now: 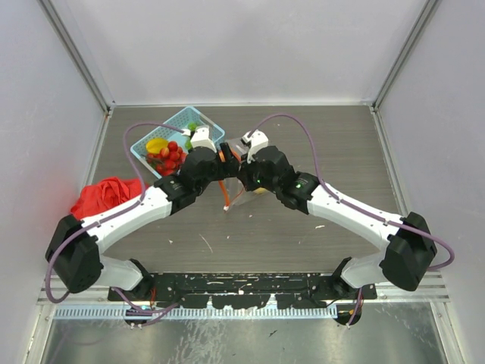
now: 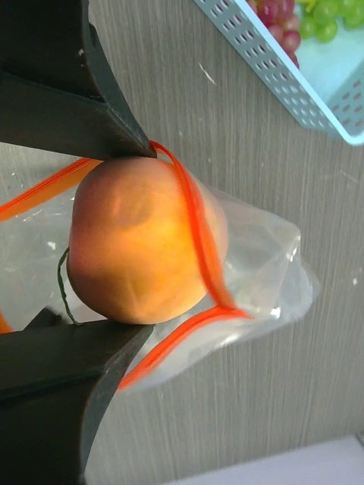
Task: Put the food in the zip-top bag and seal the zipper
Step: Place the fake fruit in the zipper food storage bag.
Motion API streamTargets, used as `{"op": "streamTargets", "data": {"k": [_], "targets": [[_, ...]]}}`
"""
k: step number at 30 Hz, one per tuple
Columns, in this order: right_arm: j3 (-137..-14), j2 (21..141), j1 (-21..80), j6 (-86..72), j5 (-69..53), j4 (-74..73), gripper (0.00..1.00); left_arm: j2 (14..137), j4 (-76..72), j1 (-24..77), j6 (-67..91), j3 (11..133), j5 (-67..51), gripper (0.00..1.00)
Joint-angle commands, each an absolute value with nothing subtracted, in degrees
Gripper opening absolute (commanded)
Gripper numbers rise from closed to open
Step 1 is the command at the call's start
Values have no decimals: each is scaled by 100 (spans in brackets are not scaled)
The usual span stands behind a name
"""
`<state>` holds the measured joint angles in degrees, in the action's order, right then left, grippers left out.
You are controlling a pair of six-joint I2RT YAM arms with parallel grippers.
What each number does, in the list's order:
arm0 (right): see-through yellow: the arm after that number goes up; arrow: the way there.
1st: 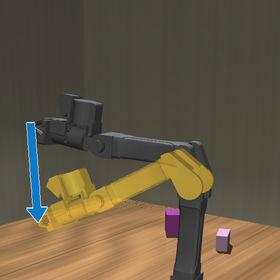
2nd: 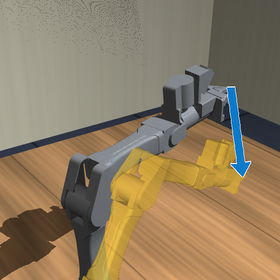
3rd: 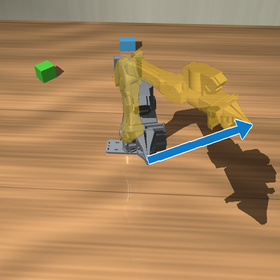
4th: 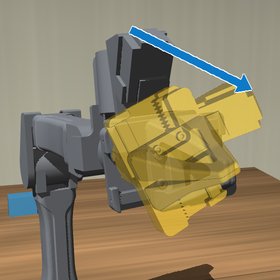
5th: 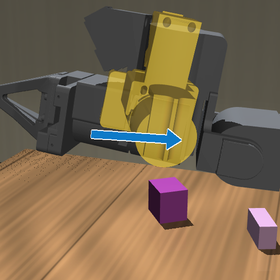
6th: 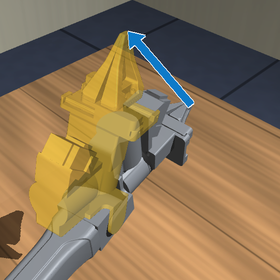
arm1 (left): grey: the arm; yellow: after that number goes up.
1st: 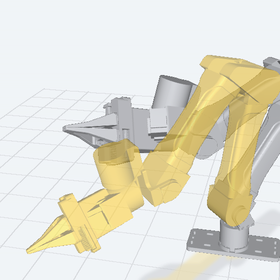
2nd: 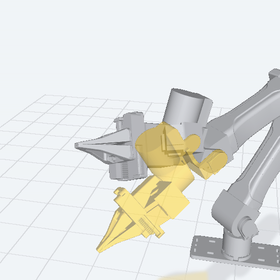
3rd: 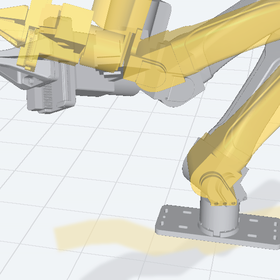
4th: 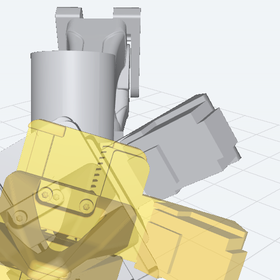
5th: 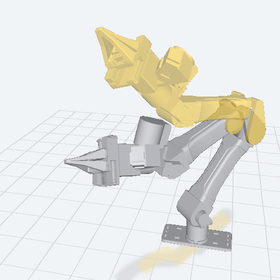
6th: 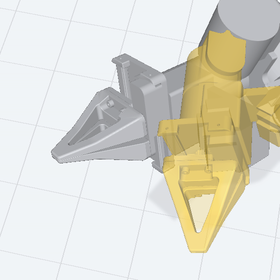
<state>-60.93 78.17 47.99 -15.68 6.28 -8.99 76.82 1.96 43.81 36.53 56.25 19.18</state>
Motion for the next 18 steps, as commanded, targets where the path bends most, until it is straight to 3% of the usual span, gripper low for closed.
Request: {"op": "streamTargets", "data": {"k": [1, 10, 15, 18], "targets": [[-6227, 7453, 4869, -1731, 156, -115, 1, 8100, -18, 4616, 3577, 5704, 2355, 73], [-6148, 7352, 4835, -1749, 164, -114, 1, 8149, 226, 4700, 3446, 5923, 2718, 84], [-6113, 7385, 4808, -1779, 166, -104, 1, 8025, 250, 4723, 3568, 5942, 2347, 87], [-6091, 7368, 4787, -1784, 188, -104, 1, 7937, 333, 4736, 3613, 5999, 2222, 93]]}}
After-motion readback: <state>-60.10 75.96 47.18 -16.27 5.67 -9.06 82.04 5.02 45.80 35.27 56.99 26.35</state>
